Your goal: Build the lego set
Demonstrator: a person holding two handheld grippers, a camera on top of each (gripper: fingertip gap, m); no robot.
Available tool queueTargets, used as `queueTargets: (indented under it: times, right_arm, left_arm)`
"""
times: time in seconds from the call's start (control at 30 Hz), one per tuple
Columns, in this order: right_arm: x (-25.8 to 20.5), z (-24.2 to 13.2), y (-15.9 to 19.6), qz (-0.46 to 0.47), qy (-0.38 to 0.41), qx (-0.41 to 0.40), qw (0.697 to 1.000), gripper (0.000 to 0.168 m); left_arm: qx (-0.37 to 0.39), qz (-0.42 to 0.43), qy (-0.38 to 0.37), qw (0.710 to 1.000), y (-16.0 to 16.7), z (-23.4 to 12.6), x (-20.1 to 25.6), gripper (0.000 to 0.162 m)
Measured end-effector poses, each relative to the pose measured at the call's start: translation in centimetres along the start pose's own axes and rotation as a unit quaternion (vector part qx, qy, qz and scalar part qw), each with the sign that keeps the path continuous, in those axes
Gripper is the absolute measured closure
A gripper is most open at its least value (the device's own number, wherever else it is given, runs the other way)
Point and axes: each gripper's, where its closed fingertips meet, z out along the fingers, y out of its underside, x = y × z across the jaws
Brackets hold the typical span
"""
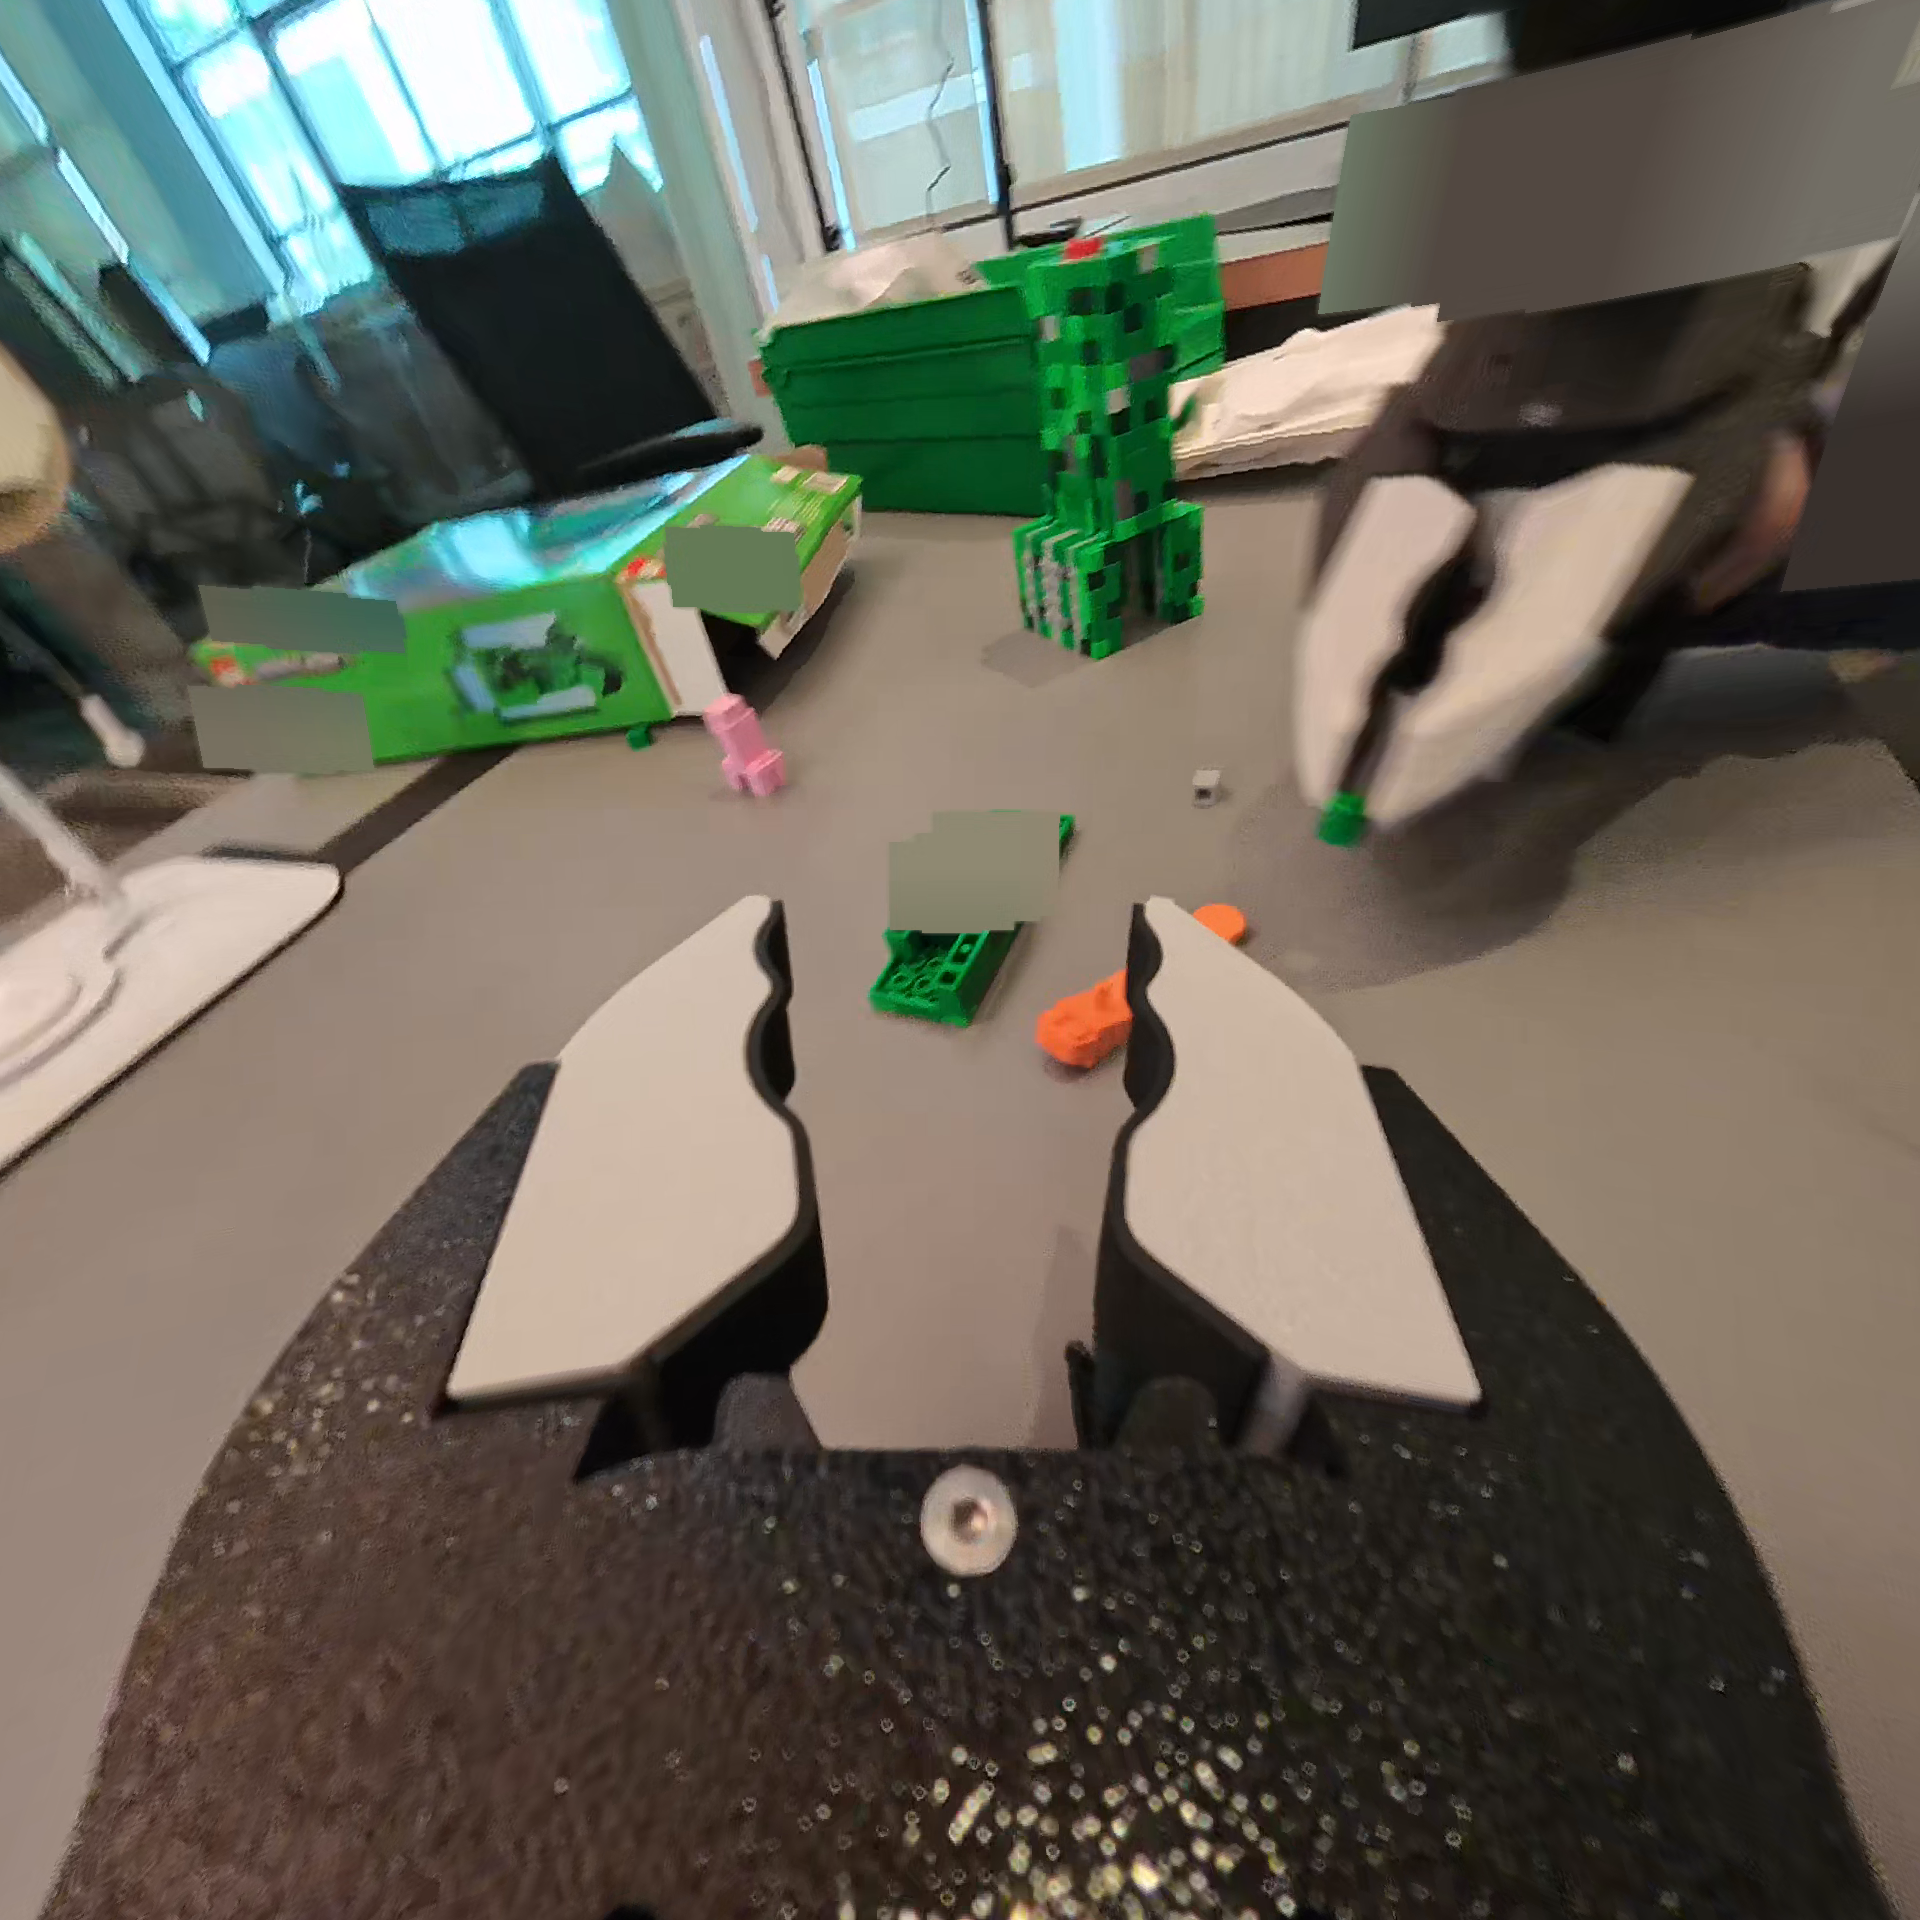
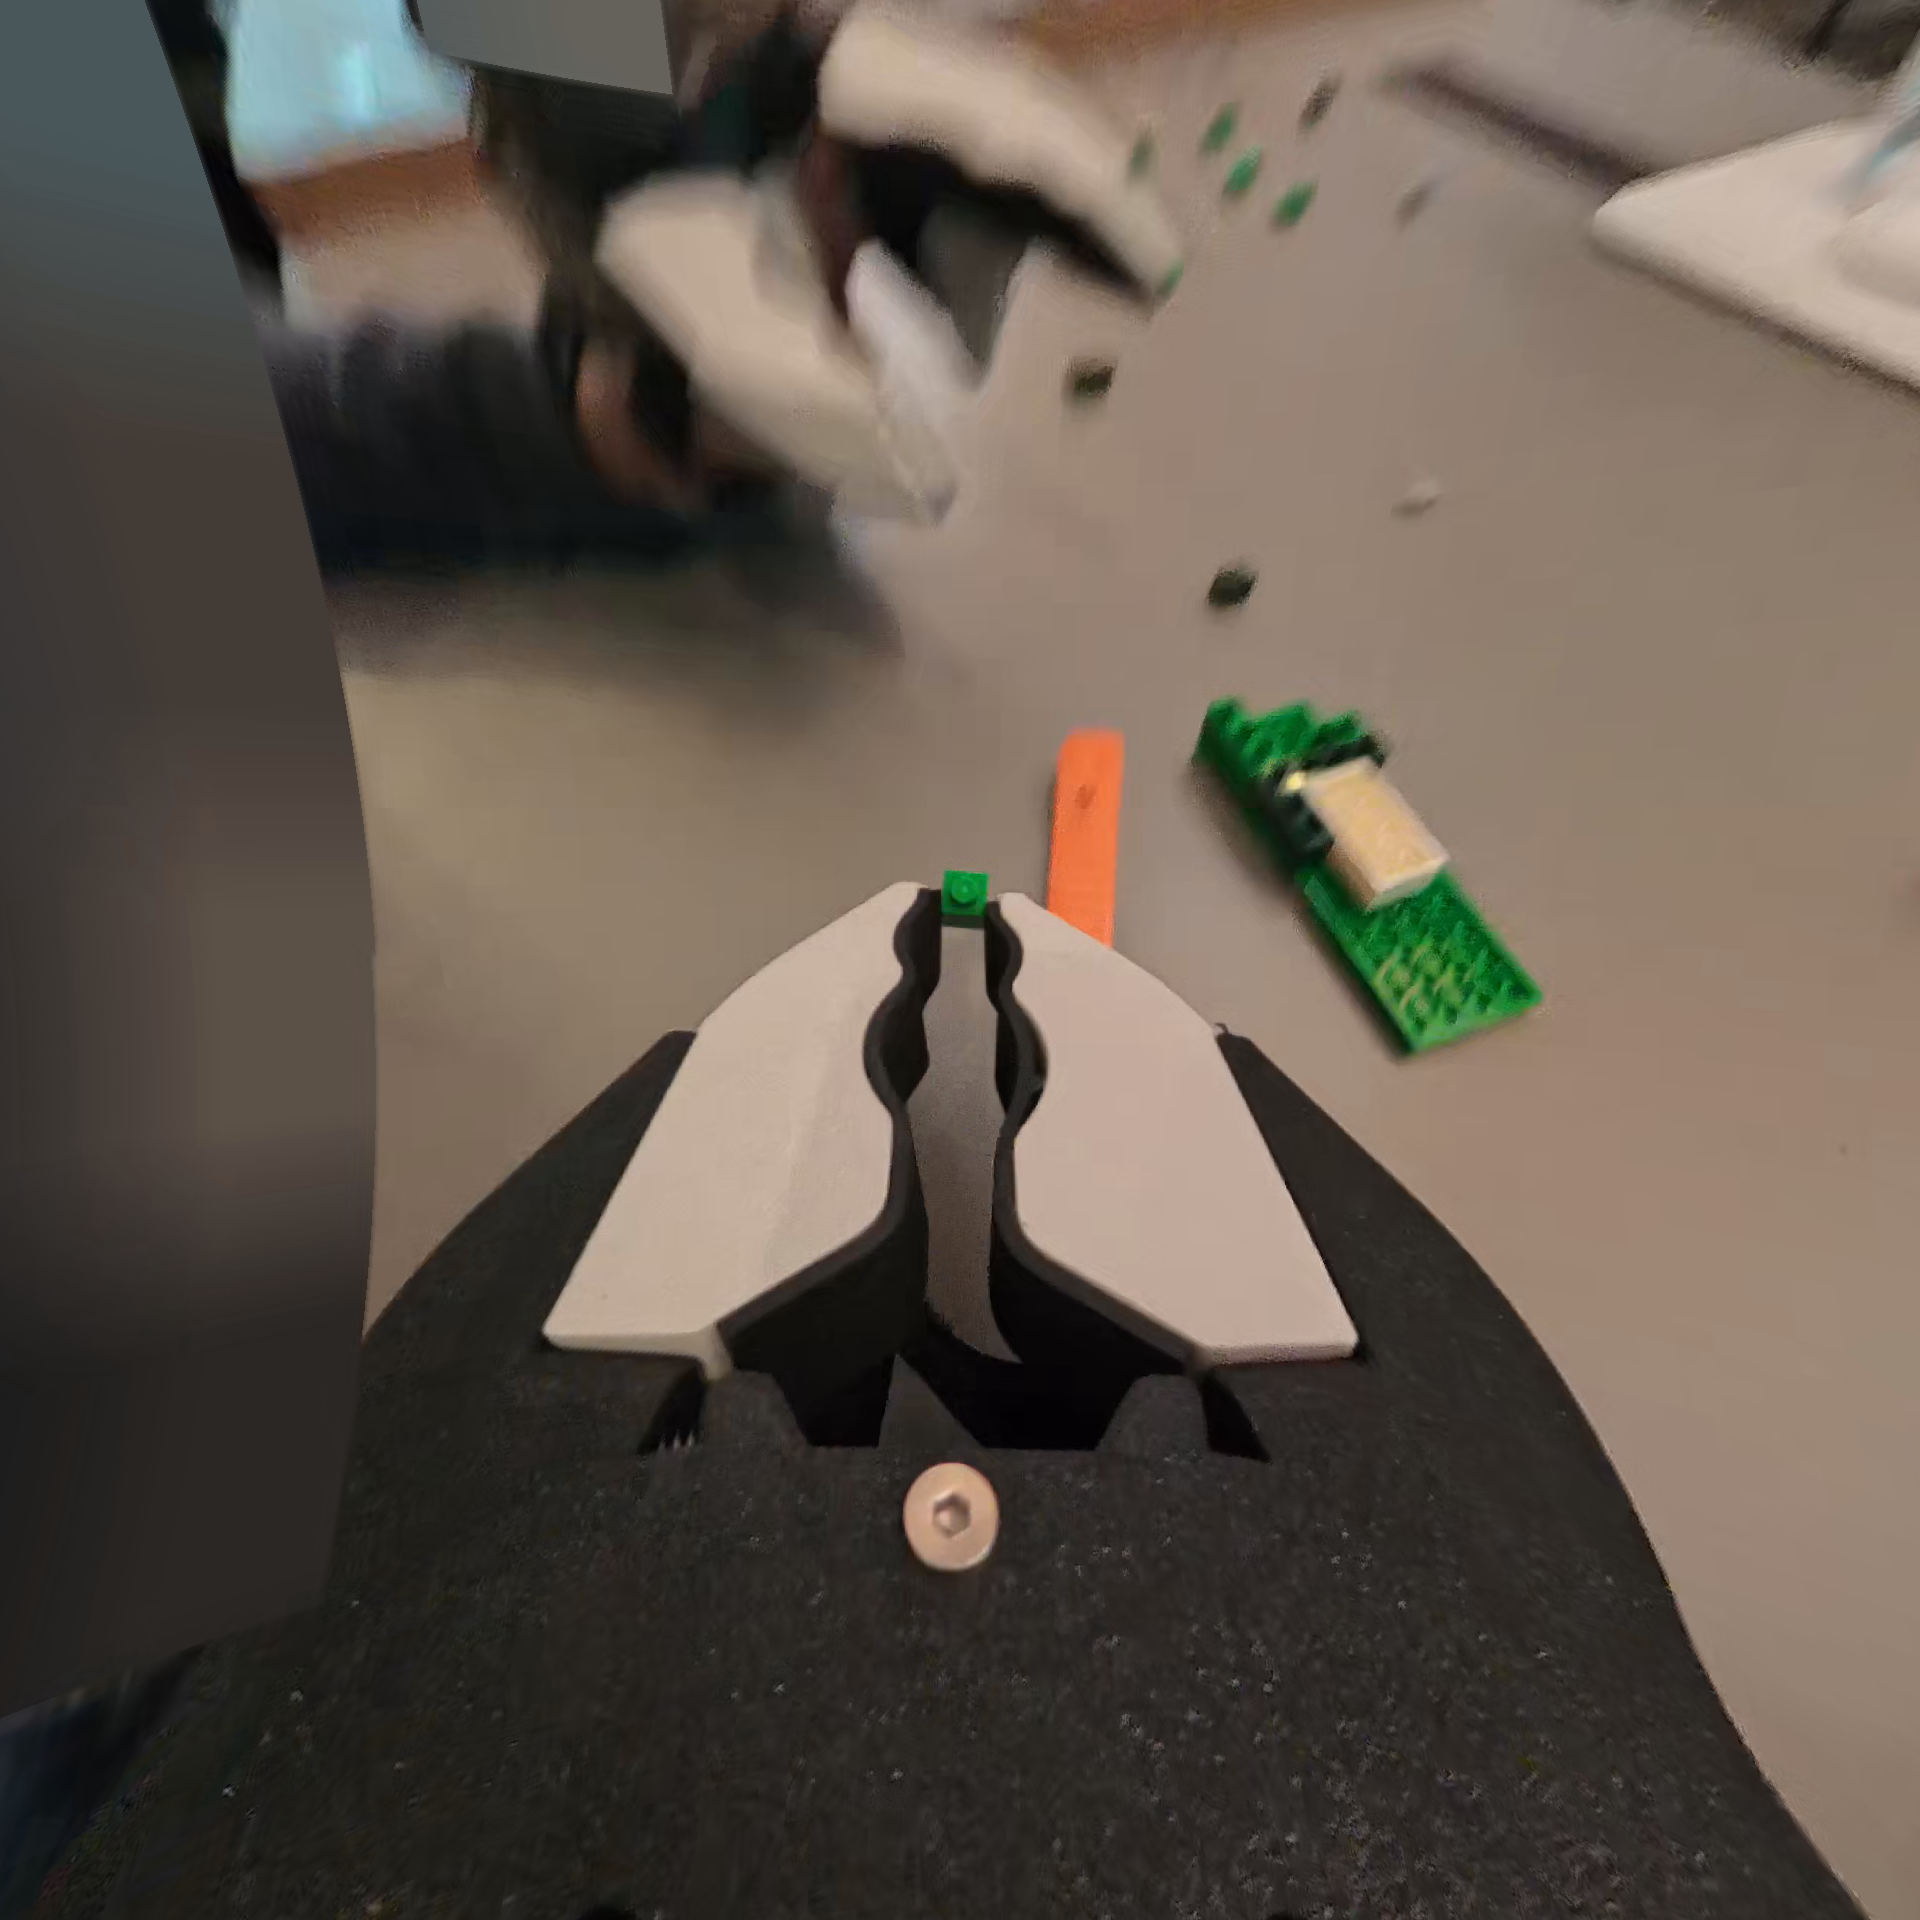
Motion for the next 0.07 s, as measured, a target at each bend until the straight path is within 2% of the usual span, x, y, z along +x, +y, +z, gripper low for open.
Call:
queueTargets:
  times: [0.07]
  right_arm:
    - [0.4,0.5,-2.8,0.079,-0.027,0.092,0.992,0.161]
  left_arm:
    - [0.007,0.065,0.009,0.998,-0.7,0.3,1.6,0.109]
